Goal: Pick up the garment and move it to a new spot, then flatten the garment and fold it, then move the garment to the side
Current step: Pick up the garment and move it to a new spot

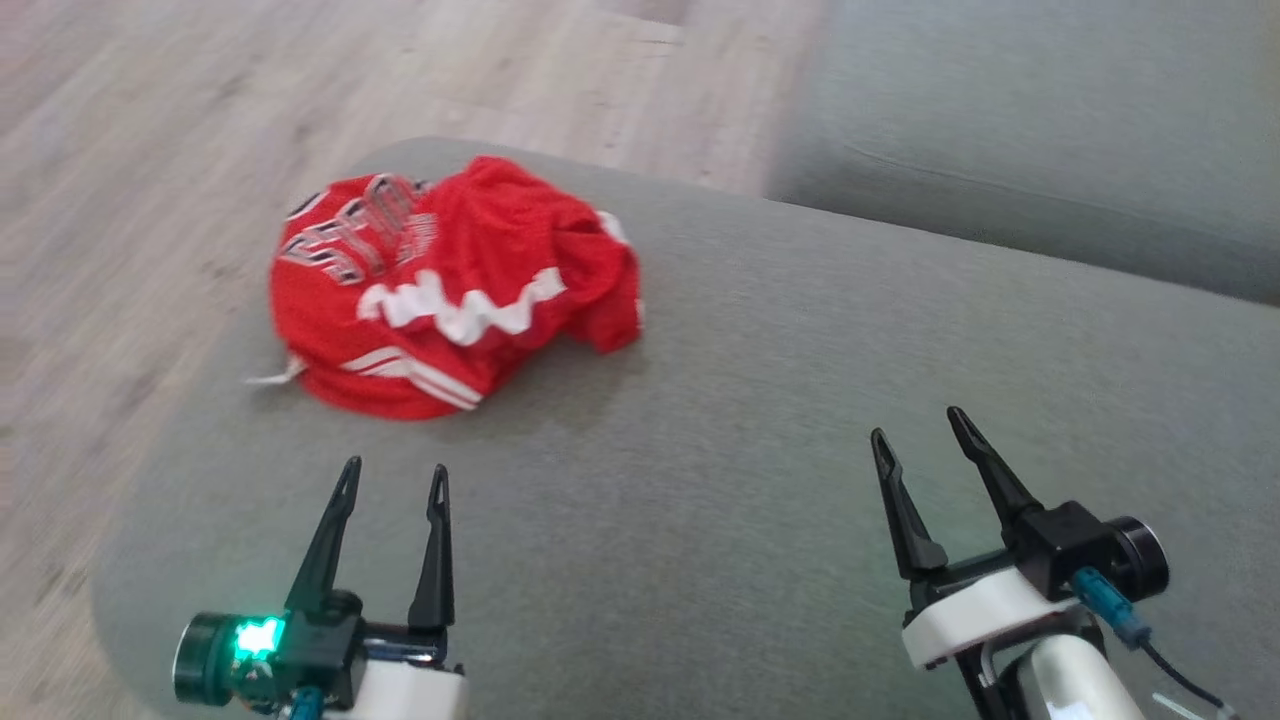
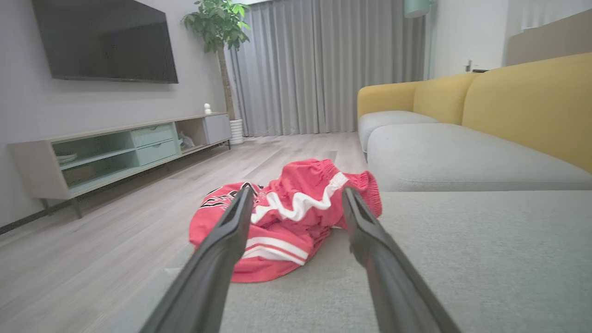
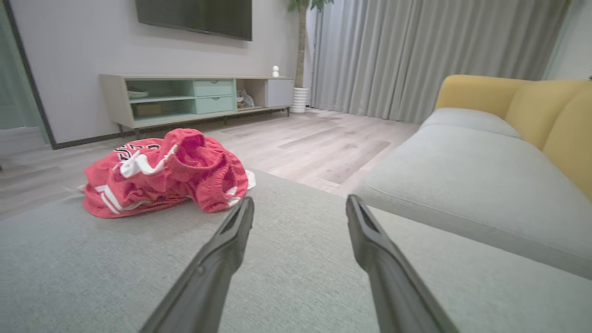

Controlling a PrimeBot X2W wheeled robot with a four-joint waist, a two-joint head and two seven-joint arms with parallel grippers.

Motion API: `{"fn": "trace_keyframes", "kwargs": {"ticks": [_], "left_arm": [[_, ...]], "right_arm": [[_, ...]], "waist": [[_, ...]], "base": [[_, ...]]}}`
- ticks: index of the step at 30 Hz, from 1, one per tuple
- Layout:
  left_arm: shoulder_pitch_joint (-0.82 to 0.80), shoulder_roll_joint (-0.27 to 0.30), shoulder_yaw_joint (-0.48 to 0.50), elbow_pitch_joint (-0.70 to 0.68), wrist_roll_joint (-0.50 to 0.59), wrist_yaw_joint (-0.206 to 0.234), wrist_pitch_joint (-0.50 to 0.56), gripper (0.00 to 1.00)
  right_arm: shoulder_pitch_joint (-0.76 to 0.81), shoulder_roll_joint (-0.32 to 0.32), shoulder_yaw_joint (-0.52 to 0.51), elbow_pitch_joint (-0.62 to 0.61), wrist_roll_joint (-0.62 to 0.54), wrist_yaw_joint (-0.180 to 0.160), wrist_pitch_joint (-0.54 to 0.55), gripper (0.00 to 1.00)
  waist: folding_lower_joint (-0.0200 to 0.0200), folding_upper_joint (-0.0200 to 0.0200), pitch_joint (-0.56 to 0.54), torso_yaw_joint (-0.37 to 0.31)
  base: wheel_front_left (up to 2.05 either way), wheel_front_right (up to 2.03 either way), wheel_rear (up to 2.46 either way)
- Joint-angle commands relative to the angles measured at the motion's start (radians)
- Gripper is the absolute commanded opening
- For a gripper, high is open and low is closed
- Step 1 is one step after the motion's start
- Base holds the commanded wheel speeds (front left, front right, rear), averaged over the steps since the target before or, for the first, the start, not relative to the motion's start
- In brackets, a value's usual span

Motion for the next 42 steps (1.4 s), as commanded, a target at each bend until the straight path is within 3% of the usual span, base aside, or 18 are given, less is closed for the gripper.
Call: {"fn": "trace_keyframes", "kwargs": {"ticks": [1, 8, 18, 22, 26, 30, 34, 42], "left_arm": [[-0.028, 0.008, 0.035, -0.036, -0.003, 0.005, -0.010, 1.00], [-0.029, 0.008, 0.041, -0.045, -0.003, 0.005, -0.010, 1.00], [-0.113, 0.003, 0.053, -0.144, 0.001, 0.024, -0.010, 1.00], [-0.236, 0.004, 0.055, -0.200, 0.005, 0.019, -0.010, 1.00], [-0.407, 0.025, 0.056, -0.182, 0.000, -0.021, -0.010, 1.00], [-0.594, 0.037, 0.054, -0.019, -0.031, -0.083, -0.008, 1.00], [-0.795, 0.039, 0.041, 0.192, -0.090, -0.144, 0.089, 1.00], [-0.984, 0.050, 0.012, 0.594, -0.211, -0.179, 0.307, 1.00]], "right_arm": [[-0.032, -0.009, 0.021, -0.031, 0.006, -0.001, -0.011, 1.00], [-0.028, -0.009, 0.022, -0.034, 0.003, -0.001, -0.011, 1.00], [-0.050, -0.009, 0.014, -0.042, -0.056, -0.001, -0.011, 1.00], [-0.088, -0.026, 0.001, -0.051, -0.104, -0.001, -0.011, 1.00], [-0.123, -0.082, -0.006, -0.072, -0.118, -0.001, -0.011, 1.00], [-0.153, -0.147, -0.012, -0.091, -0.123, -0.001, -0.011, 1.00], [-0.180, -0.207, -0.014, -0.112, -0.131, -0.001, -0.011, 1.00], [-0.194, -0.279, -0.004, -0.147, -0.146, -0.001, -0.011, 1.00]], "waist": [[0.0000, 0.0000, -0.001, 0.055], [0.0000, 0.0000, 0.008, 0.107], [0.0000, 0.0000, 0.101, 0.115], [0.0000, 0.0000, 0.191, 0.099], [0.0000, 0.0000, 0.280, 0.078], [0.0000, 0.0000, 0.363, 0.058], [0.0000, 0.0000, 0.435, 0.042], [0.0000, 0.0000, 0.495, 0.015]], "base": [[0.00, 0.00, 0.00], [0.00, 0.00, 0.00], [0.00, 0.00, 0.00], [0.00, 0.00, 0.00], [0.00, 0.00, 0.00], [0.00, 0.00, 0.00], [0.00, 0.00, 0.00], [0.00, 0.00, 0.00]]}}
